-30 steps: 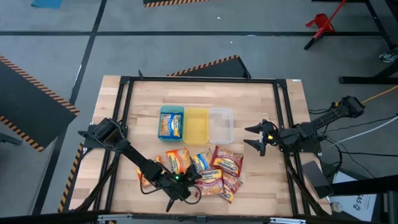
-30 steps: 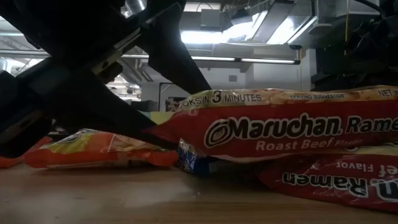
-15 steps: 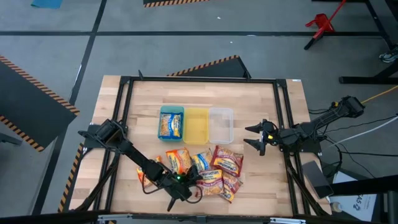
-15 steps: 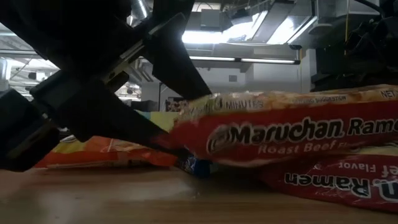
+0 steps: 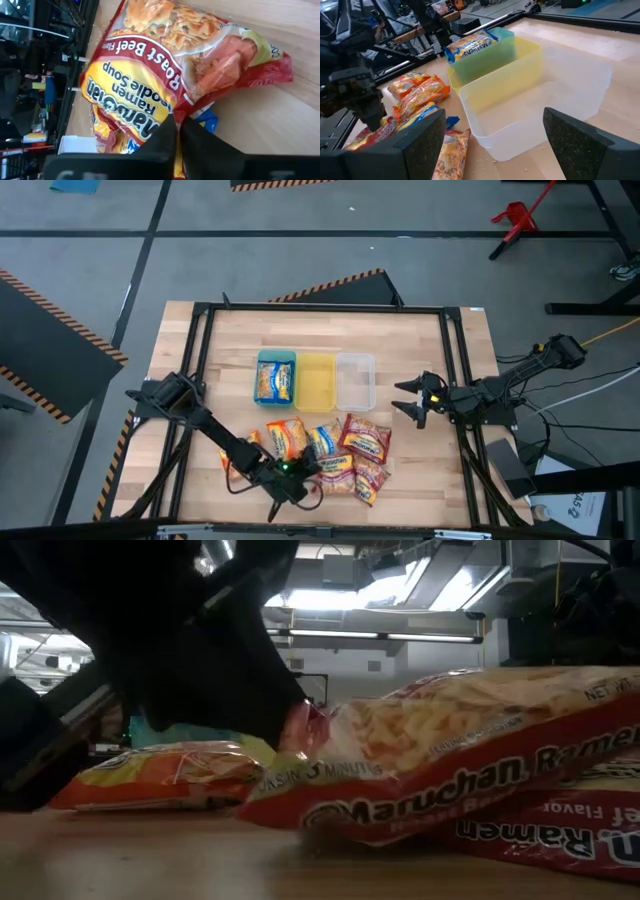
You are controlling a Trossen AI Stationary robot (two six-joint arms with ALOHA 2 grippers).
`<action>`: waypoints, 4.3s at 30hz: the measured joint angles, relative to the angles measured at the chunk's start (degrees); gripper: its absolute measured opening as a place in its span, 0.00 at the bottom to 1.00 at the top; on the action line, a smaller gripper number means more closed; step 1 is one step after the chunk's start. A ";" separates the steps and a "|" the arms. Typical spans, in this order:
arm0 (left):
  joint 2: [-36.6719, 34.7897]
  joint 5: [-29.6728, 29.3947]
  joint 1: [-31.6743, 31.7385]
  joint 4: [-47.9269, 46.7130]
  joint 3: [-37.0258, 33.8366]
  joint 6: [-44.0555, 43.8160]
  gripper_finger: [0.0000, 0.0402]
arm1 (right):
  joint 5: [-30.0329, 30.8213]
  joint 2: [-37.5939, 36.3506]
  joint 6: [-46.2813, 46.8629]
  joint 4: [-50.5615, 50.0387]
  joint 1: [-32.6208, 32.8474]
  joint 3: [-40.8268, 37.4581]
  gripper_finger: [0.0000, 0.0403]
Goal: Sort Maruchan noodles
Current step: Put the red bag into the yellow bin
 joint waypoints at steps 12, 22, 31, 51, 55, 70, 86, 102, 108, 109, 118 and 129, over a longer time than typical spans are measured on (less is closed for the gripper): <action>-6.08 -12.08 -0.85 -1.98 1.40 -17.81 0.00 | 0.07 0.00 0.87 -0.37 -0.01 0.00 0.80; -16.26 -24.76 0.11 -1.36 1.40 -26.39 0.00 | 0.03 0.01 0.87 -0.51 0.00 0.00 0.80; -23.21 -37.20 8.17 -1.48 1.40 -30.96 0.00 | 0.88 0.01 0.88 -1.63 0.01 0.00 0.80; -22.58 -23.22 24.05 -40.43 1.40 -74.62 0.00 | 1.07 0.00 1.49 -3.15 0.00 0.00 0.80; -20.75 -21.43 25.53 -40.96 1.37 -74.84 0.00 | 1.08 -0.01 1.49 -3.15 -0.01 0.00 0.80; -16.13 -15.10 27.28 -41.47 1.36 -76.00 0.00 | 1.08 0.01 1.46 -3.41 -0.01 0.00 0.80; -16.42 2.21 27.00 -40.36 1.36 -71.79 0.26 | 0.63 -0.01 1.46 -3.37 0.00 0.00 0.80; -19.34 19.75 21.02 -17.40 1.39 -53.67 0.28 | 0.62 -0.01 0.87 -3.74 -0.01 0.00 0.80; -15.99 20.60 19.35 -5.22 1.44 -37.64 0.32 | 0.62 0.00 0.87 -4.56 0.00 0.00 0.80; -15.36 20.81 19.65 -4.71 1.44 -37.03 0.33 | 0.62 -0.01 0.86 -4.57 0.00 0.00 0.80; -7.44 26.74 22.77 7.28 1.40 -37.20 0.51 | 0.62 0.00 0.85 -4.60 0.00 0.00 0.80; -1.60 26.44 21.99 9.87 1.40 -37.08 0.62 | 0.62 0.00 0.83 -5.17 -0.01 0.00 0.80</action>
